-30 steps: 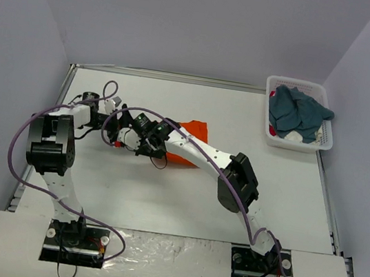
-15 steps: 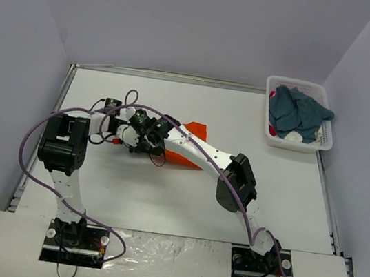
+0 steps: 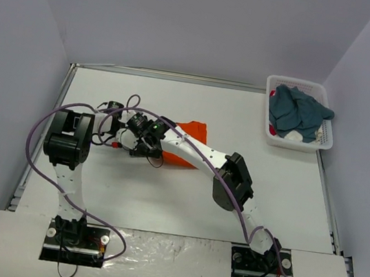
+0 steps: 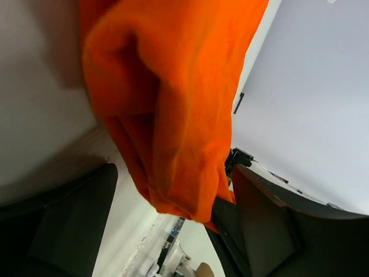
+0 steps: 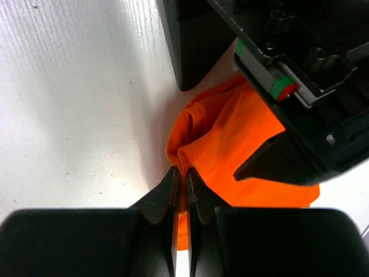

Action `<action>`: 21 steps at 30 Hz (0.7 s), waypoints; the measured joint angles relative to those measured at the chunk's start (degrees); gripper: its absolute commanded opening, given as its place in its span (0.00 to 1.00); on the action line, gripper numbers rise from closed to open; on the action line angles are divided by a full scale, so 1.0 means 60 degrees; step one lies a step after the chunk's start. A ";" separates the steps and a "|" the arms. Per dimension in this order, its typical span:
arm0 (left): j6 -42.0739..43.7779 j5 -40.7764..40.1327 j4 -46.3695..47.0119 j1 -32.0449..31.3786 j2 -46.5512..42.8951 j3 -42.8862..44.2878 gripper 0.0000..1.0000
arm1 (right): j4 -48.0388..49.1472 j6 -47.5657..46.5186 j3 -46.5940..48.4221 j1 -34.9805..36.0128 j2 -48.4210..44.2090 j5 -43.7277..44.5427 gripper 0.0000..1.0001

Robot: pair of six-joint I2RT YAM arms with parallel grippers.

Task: Fold and stack the t-shirts
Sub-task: Put the neatly folded tshirt into the corner of the board with the left arm

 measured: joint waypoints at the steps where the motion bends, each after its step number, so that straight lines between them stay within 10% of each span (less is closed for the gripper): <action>1: 0.0033 0.0127 -0.0127 0.0000 0.0171 0.0157 0.79 | -0.0029 0.0000 0.0036 0.0004 0.0007 0.0004 0.00; 7: 0.0339 0.0459 -0.0470 -0.0098 0.0787 0.0962 0.75 | -0.0098 0.0000 0.0189 0.0011 0.0011 0.0022 0.00; 13: 0.0707 0.0299 -0.0750 -0.0390 0.1279 0.1304 0.04 | -0.0284 -0.0011 0.0226 0.0011 0.0011 0.0029 0.00; 16: 0.0936 0.0339 -0.0976 -0.0492 0.1381 0.1330 0.02 | -0.0361 -0.0029 0.0226 0.0011 0.0025 0.0044 0.05; 17: 0.0969 0.0342 -0.1027 -0.0510 0.1381 0.1348 0.02 | -0.0364 -0.0022 0.0226 0.0011 0.0029 0.0044 0.40; 19: 0.1078 0.0335 -0.1118 -0.0517 0.1381 0.1428 0.02 | -0.0364 -0.0025 0.0222 0.0011 0.0029 0.0058 0.57; 20: 0.1177 0.0317 -0.1198 -0.0517 0.1381 0.1486 0.02 | -0.0331 -0.0051 0.0171 0.0011 0.0025 0.0051 0.98; 21: 0.1257 0.0284 -0.1282 -0.0514 0.1381 0.1537 0.02 | -0.0288 -0.0004 0.0073 0.0011 -0.0011 0.0036 1.00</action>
